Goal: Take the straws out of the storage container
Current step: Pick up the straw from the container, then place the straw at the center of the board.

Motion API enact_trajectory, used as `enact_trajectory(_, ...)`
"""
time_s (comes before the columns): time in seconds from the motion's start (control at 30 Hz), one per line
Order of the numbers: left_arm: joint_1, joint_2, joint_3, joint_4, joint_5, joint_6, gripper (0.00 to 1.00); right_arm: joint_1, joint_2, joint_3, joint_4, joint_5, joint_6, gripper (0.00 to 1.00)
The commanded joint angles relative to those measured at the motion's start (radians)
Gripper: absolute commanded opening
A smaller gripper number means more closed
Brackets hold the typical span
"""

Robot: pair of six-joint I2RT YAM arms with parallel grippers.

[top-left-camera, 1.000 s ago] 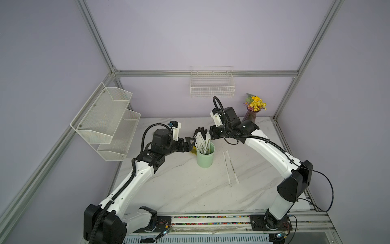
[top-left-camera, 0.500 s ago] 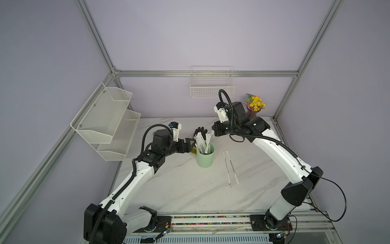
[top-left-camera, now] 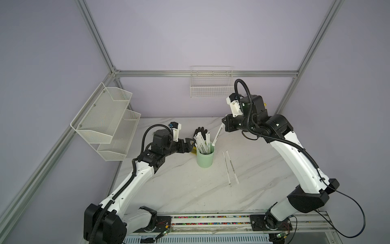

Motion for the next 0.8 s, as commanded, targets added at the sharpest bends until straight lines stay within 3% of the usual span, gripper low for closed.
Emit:
enact_trajectory(0.0, -0.004, -0.035, 0.019, -0.003, -0.028, 0.039, 0.92, -0.022, -0.006, 0.025, -0.148, 0.09, -0.024, 0.0)
enact_trajectory(0.33, -0.004, -0.068, 0.027, -0.056, -0.089, 0.093, 0.94, -0.143, 0.048, -0.078, -0.271, 0.088, -0.023, 0.0)
enact_trajectory(0.77, -0.004, -0.058, 0.019, -0.053, -0.091, 0.101, 0.94, -0.261, 0.248, -0.141, -0.366, 0.027, -0.076, 0.0)
